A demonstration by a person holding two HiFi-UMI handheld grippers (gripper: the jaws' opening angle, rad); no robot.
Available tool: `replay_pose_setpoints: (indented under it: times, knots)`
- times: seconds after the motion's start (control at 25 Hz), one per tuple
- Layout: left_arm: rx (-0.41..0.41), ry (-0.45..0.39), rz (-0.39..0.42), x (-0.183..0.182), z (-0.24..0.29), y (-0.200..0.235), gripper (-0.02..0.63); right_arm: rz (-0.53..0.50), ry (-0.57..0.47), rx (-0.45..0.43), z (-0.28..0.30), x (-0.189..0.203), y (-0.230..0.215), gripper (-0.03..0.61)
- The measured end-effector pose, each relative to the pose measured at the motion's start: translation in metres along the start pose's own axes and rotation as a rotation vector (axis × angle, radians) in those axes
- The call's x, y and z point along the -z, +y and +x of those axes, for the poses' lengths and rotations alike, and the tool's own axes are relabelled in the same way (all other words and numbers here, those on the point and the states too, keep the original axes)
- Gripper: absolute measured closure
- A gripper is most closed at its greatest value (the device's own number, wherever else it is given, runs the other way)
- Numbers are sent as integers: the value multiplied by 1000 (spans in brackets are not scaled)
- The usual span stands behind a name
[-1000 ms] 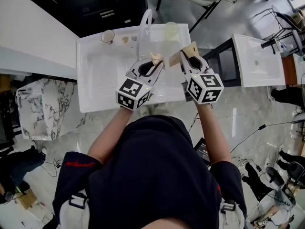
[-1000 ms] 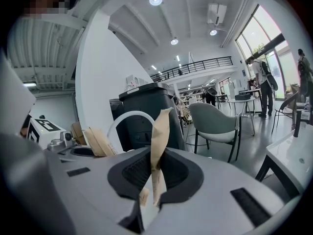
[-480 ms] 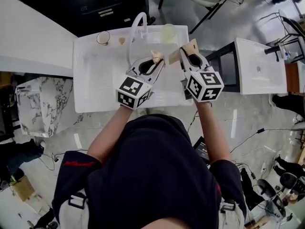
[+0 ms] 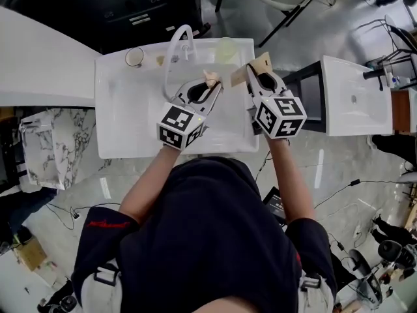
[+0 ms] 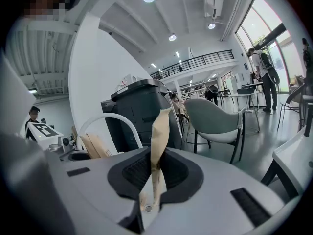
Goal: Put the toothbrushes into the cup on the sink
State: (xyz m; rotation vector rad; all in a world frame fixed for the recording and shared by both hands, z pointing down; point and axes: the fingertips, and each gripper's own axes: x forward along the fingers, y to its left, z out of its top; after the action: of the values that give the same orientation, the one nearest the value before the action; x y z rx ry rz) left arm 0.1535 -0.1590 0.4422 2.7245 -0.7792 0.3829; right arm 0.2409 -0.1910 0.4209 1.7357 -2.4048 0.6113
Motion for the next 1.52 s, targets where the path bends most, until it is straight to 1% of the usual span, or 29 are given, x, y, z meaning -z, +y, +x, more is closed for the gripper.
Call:
replay_pose_setpoints:
  times: [0.24, 0.6, 1.08, 1.28, 1.52]
  knots:
    - [-17, 15, -19, 3, 14, 9, 569, 2, 3, -17, 19, -8, -12, 518]
    - [-53, 7, -53, 1, 25, 27, 569, -8, 8, -51, 53, -17, -20, 518]
    - [-61, 50, -70, 7, 38, 40, 569, -20, -7, -61, 95, -35, -35, 518]
    - [-63, 59, -84, 10, 43, 44, 569, -22, -2, -53, 108, -31, -40, 518]
    - [-74, 50, -114, 11, 46, 52, 569, -9, 20, -40, 123, -18, -45, 518]
